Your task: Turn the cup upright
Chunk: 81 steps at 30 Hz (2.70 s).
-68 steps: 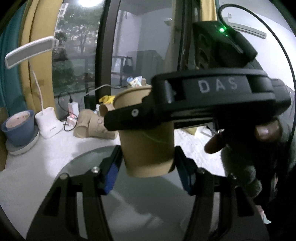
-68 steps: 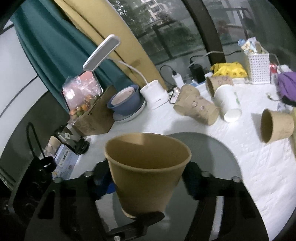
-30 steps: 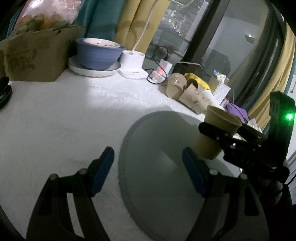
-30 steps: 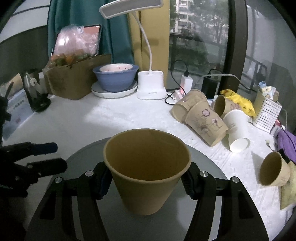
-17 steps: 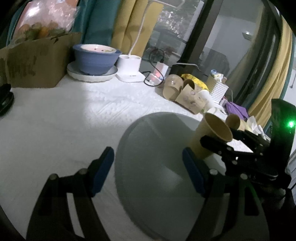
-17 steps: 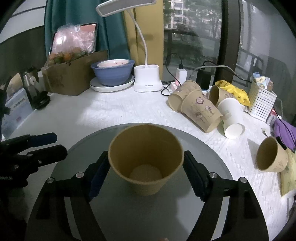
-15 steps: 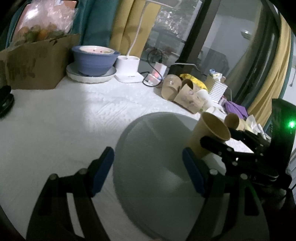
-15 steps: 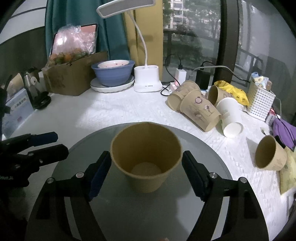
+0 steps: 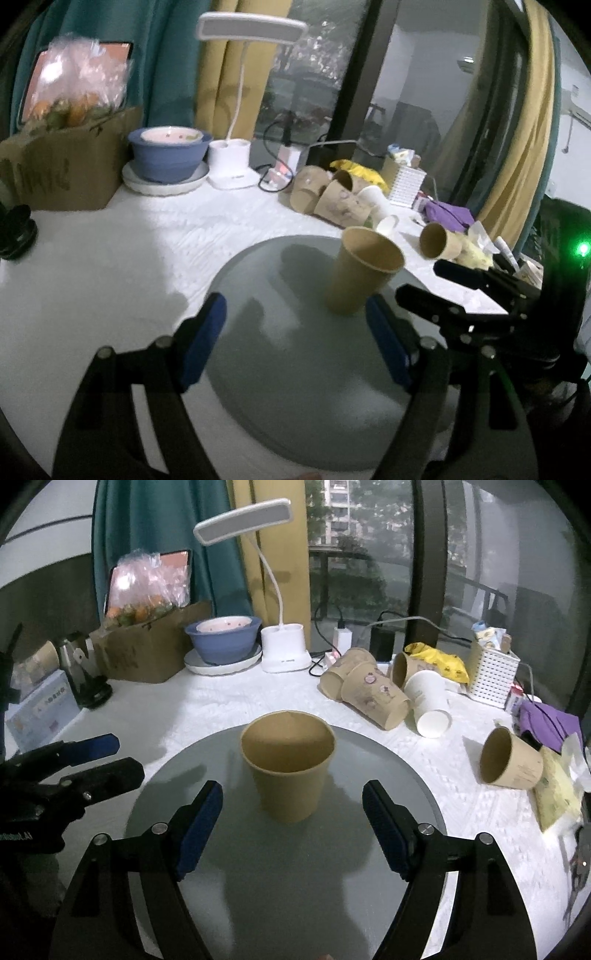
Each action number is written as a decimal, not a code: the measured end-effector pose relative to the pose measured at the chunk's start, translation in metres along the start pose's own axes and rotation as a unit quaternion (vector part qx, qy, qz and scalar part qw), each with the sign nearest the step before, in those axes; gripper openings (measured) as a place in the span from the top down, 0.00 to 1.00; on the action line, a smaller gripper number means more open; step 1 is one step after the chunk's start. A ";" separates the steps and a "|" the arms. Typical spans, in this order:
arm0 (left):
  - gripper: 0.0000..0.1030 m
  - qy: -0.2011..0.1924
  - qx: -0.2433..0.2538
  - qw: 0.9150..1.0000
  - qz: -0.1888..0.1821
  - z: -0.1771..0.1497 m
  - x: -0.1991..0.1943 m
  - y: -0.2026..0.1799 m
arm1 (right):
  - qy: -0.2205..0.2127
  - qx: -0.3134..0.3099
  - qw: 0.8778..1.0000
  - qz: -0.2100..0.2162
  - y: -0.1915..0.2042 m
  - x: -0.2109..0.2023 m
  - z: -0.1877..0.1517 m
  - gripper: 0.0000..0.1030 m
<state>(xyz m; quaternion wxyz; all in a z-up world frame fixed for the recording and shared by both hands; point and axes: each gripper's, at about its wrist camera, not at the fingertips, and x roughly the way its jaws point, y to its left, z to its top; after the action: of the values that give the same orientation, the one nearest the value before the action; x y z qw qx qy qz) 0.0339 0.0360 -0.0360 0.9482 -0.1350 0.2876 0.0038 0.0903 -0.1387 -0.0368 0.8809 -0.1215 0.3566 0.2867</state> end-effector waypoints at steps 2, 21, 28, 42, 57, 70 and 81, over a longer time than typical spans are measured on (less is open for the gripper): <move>0.23 -0.007 0.008 1.000 -0.004 -0.001 -0.007 -0.007 | -0.006 0.006 1.000 0.000 0.000 -0.010 -0.001 0.22; 0.23 -0.103 0.066 0.992 -0.009 0.012 -0.091 -0.047 | -0.082 0.013 0.996 -0.028 0.014 -0.109 -0.001 0.22; 0.04 -0.133 0.077 0.988 -0.007 0.021 -0.117 -0.055 | -0.105 0.013 0.994 -0.034 0.020 -0.140 0.007 0.22; 0.04 -0.205 0.074 0.975 0.041 0.032 -0.165 -0.050 | -0.157 0.023 0.985 -0.069 0.018 -0.192 0.014 0.22; 0.04 -0.212 0.082 0.972 0.051 0.024 -0.167 -0.057 | -0.153 0.028 0.985 -0.070 0.015 -0.189 0.013 0.21; 0.04 -0.209 0.082 0.973 0.049 0.021 -0.166 -0.061 | -0.152 0.029 0.985 -0.070 0.016 -0.188 0.012 0.22; 0.04 -0.207 0.082 0.974 0.048 0.021 -0.166 -0.064 | -0.151 0.029 0.986 -0.069 0.016 -0.188 0.012 0.22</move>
<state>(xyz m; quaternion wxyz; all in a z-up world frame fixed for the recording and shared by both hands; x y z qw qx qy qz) -0.0883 -0.0084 0.0877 0.9937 -0.0392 0.0903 0.0540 -0.0217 -0.1993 0.1027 0.9455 -0.0753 0.2182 0.2296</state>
